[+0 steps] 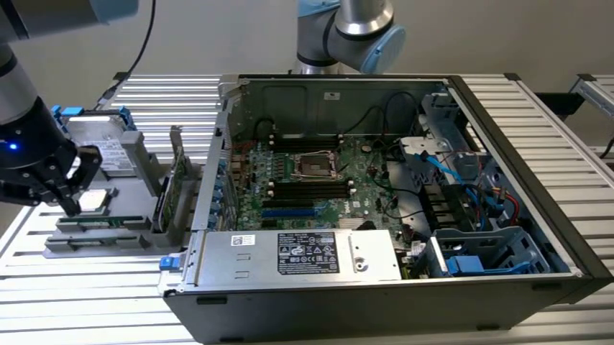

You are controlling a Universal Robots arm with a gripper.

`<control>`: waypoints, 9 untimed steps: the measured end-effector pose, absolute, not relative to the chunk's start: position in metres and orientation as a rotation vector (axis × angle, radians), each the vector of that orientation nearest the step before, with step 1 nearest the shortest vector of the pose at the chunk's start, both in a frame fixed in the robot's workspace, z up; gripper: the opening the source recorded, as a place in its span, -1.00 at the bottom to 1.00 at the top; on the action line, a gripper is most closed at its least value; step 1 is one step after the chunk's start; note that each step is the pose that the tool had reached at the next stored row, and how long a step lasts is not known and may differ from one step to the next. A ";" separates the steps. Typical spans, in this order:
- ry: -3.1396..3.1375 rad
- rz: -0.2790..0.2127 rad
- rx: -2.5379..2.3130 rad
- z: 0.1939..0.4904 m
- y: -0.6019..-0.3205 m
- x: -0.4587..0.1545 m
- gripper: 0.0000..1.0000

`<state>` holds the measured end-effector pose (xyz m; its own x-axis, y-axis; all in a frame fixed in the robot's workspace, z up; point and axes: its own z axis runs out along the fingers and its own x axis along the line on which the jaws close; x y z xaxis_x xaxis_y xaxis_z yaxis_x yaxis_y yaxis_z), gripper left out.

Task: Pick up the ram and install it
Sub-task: 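Pick up the ram and move it above insertion slot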

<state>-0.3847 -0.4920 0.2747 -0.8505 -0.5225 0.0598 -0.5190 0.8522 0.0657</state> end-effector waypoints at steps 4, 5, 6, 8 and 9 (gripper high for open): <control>-2.919 -0.084 0.939 0.274 -0.492 -0.385 -0.80; -2.910 -0.086 0.965 0.274 -0.492 -0.385 -0.80; -2.902 -0.088 0.991 0.273 -0.492 -0.385 -0.80; -2.883 -0.091 1.045 0.273 -0.492 -0.385 -0.80; -2.874 -0.093 1.070 0.272 -0.492 -0.385 -0.80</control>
